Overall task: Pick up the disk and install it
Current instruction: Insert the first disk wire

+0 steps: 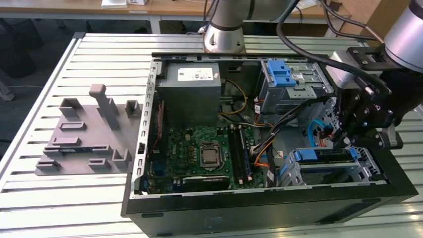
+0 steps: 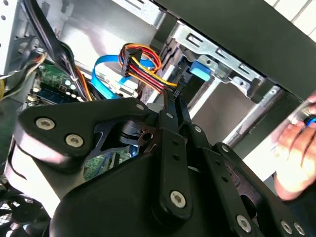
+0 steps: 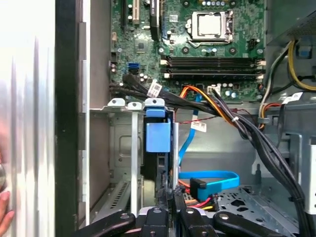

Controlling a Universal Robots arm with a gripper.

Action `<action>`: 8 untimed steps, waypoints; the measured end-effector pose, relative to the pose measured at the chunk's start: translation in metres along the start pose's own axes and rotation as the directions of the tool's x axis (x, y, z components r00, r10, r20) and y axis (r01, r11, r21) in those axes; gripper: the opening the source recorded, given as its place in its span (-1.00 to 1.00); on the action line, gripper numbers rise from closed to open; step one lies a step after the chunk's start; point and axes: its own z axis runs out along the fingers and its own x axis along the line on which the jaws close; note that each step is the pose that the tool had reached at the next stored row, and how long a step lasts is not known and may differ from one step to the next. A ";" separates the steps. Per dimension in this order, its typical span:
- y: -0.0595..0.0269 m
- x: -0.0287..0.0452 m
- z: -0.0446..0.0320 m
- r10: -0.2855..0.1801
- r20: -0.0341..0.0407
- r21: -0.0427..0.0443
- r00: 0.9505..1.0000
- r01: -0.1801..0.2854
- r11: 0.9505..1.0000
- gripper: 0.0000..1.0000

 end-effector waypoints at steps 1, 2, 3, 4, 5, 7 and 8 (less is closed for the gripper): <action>0.0002 0.0007 0.0004 0.000 0.010 0.001 1.000 0.000 1.000 -0.68; 0.0004 0.0020 0.0008 -0.001 0.017 0.001 1.000 0.001 1.000 -0.68; 0.0006 0.0041 0.0013 -0.001 0.020 0.002 1.000 0.001 1.000 -0.68; 0.0009 0.0059 0.0018 -0.001 0.022 0.003 1.000 0.001 1.000 -0.68; 0.0011 0.0070 0.0024 -0.002 0.022 0.003 1.000 0.001 1.000 -0.68; 0.0012 0.0073 0.0036 -0.002 0.023 0.003 1.000 0.002 1.000 -0.68; 0.0013 0.0074 0.0039 -0.002 0.023 0.004 1.000 0.002 1.000 -0.68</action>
